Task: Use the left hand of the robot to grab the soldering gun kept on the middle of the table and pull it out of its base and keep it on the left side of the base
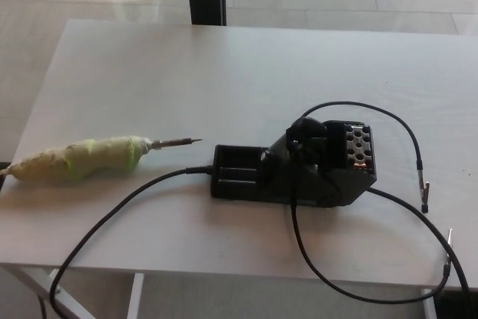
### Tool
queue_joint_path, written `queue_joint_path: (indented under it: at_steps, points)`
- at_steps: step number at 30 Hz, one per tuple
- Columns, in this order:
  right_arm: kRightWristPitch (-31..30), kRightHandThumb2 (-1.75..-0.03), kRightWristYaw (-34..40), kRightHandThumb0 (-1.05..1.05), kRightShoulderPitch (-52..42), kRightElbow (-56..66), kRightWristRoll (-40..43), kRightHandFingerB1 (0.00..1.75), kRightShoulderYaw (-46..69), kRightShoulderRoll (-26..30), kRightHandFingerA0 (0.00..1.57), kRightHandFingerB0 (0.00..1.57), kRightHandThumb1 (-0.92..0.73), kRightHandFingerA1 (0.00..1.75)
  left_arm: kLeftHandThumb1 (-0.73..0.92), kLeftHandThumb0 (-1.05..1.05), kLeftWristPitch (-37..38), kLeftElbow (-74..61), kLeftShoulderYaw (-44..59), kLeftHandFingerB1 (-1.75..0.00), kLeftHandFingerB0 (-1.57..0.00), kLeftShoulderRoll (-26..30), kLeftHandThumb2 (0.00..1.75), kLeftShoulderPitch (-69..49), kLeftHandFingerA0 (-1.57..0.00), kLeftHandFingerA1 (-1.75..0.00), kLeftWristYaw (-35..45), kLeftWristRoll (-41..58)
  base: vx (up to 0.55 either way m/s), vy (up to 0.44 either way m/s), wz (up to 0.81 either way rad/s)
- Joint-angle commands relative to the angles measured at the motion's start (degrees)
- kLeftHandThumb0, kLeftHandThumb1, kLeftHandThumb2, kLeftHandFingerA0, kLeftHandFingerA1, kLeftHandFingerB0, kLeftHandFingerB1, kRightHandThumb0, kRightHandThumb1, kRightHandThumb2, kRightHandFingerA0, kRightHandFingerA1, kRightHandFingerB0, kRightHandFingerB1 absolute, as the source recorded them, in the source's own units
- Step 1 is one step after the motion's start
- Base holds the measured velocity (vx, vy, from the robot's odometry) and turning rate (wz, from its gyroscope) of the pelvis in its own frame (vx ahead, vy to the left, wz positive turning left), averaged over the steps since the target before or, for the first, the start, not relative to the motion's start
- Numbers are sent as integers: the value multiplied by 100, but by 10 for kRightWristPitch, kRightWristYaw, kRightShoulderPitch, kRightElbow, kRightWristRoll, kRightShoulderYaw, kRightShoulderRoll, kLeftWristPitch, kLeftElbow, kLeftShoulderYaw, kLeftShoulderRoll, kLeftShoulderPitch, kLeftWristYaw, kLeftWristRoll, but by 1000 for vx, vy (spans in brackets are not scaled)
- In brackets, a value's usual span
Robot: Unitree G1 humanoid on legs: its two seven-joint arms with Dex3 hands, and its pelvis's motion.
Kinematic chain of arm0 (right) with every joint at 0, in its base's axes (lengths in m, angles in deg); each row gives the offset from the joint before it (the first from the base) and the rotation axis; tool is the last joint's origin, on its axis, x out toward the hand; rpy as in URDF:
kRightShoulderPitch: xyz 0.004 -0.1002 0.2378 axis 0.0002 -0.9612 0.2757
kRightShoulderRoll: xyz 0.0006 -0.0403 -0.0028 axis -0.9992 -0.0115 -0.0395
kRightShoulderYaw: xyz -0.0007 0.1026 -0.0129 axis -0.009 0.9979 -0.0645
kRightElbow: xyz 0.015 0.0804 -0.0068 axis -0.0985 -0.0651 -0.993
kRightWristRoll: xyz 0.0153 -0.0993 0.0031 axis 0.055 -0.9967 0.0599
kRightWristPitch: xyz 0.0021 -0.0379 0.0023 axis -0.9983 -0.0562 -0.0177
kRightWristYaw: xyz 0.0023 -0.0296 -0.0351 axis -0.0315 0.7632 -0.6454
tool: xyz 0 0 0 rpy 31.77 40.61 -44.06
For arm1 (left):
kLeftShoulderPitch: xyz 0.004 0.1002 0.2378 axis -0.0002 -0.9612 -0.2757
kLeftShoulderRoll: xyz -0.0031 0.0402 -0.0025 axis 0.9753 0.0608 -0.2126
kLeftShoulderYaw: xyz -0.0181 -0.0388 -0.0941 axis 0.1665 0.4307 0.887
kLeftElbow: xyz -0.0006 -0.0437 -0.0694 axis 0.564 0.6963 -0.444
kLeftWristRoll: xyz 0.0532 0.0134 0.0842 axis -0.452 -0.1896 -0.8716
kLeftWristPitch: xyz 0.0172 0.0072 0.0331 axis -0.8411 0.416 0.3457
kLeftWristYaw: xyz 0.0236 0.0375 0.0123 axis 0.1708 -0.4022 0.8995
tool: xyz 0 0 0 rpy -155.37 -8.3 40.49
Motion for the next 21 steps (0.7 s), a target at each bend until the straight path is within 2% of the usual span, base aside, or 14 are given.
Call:
queue_joint_path:
  at_steps: [1, 3, 4, 5, 9, 10, 11, 12, 13, 14, 16, 18, 20, 21]
  points:
    - [16, -117, -17, -105, -12, 4, 14, 63, 3, -4, 44, 0, -46, 109, 64, -68, -40, -20, 27, -75, -28, -15, 58, -12, -40, -96, -41, 56, 0, 0, 6]
    - [18, -116, -23, -105, -16, 4, 19, 62, 7, -7, 39, 0, -46, 107, 66, -68, -43, -47, 21, -75, -30, -14, 58, -29, -40, -96, -32, 55, 0, 0, 3]
    - [16, -72, -22, -105, -17, 5, 23, 82, 10, -9, 49, 0, -65, 144, 66, -66, -47, -54, 22, -71, -43, -13, 59, -32, -42, -94, -33, 58, 0, 0, 0]
    - [9, -73, -20, -105, -17, 15, 34, 89, 18, -9, 48, 0, -66, 150, 66, -66, -54, -67, 25, -71, -44, -13, 59, -39, -44, -97, -33, 65, 0, 0, 0]
    - [-1, -78, -18, -105, -29, 36, 34, 95, 17, -7, 49, 0, -66, 151, 66, -65, -87, -93, 36, -74, -46, -5, 59, -39, -45, -98, -45, 80, 0, 0, 0]
    - [2, -123, -19, -105, -32, 39, 31, 76, 15, 1, 75, 0, -41, 136, 65, -67, -91, -75, 45, -74, -52, 7, 59, -17, -50, -98, -51, 89, 0, 0, 0]
    - [7, -123, -18, -105, -35, 45, 37, 77, 20, 8, 86, 1, -44, 142, 65, -66, -96, -70, 55, -76, -58, 13, 59, 5, -57, -99, -52, 105, 0, 0, 0]
    - [8, -123, -19, -105, -43, 45, 39, 77, 22, 8, 86, 1, -44, 142, 65, -66, -97, -72, 54, -76, -58, 14, 59, 3, -57, -99, -52, 103, 0, 0, 0]
    - [14, -122, -19, -105, -51, 46, 33, 72, 19, 13, 74, 0, -43, 134, 66, -65, -100, -75, 50, -73, -59, 15, 59, 6, -58, -96, -50, 102, 0, 0, 0]
    - [13, -124, -18, -105, -57, 52, 30, 71, 16, 17, 84, 0, -48, 136, 68, -65, -99, -70, 38, -69, -60, 21, 59, 11, -59, -94, -45, 98, 0, 0, 0]
    - [17, -125, -32, -105, -62, 52, 37, 72, 20, 22, 80, 2, -50, 133, 64, -65, -104, -66, 20, -66, -64, 25, 59, 24, -64, -87, -36, 99, 0, 0, 0]
    - [12, -125, -40, -105, -63, 48, 34, 73, 15, 29, 82, 1, -49, 133, 62, -66, -115, -68, 9, -68, -60, 24, 58, 29, -66, -88, -40, 98, 0, 0, 0]
    - [8, -124, -39, -105, -61, 39, 28, 77, 9, 33, 83, 0, -47, 134, 63, -66, -130, -90, 2, -68, -64, 23, 58, 21, -69, -89, -44, 99, 0, 0, 0]
    - [7, -91, -38, -105, -63, 38, 29, 118, 8, 35, 62, 0, -58, 156, 62, -67, -130, -91, 0, -68, -64, 23, 58, 17, -70, -88, -43, 99, 0, 0, 0]
